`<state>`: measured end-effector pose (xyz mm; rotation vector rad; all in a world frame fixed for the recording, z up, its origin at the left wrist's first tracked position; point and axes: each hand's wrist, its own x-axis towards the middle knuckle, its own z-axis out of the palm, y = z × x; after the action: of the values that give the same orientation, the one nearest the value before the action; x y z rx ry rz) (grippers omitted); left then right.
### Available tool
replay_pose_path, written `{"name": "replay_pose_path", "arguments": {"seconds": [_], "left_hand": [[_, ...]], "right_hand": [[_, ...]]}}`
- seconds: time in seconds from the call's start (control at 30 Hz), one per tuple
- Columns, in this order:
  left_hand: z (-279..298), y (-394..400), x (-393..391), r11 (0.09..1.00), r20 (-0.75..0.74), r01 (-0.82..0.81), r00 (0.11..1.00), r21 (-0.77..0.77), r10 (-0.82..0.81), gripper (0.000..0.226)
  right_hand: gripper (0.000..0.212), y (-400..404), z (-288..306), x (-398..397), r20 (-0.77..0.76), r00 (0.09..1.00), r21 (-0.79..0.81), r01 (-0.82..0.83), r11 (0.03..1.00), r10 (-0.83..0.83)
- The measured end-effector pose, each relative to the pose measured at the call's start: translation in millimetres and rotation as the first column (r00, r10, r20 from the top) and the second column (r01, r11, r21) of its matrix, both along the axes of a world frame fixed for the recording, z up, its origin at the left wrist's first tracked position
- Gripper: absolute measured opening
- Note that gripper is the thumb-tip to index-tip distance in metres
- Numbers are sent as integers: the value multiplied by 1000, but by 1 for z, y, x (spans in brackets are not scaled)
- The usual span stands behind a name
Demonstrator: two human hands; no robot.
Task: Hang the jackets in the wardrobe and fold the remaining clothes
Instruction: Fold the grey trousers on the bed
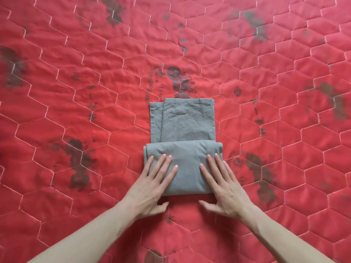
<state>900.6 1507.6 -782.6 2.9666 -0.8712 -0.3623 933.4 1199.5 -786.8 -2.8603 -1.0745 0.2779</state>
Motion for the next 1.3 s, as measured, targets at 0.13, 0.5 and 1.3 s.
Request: {"name": "replay_pose_path", "arguments": {"seconds": [0.13,0.5,1.3], "left_hand": [[-2,-20,-11,990,-17,-87,996,113,89,83],[50,-13,26,964,-201,-221,961,-145,190,73],[18,-4,92,43,-705,-977,180,-207,686,55]], "right_hand": [[100,-4,-2,-4,-9,1000,-61,-18,998,17],[58,-14,50,5,-82,992,312,120,943,-99],[25,45,9,76,-687,409,401,903,156,-600]]}}
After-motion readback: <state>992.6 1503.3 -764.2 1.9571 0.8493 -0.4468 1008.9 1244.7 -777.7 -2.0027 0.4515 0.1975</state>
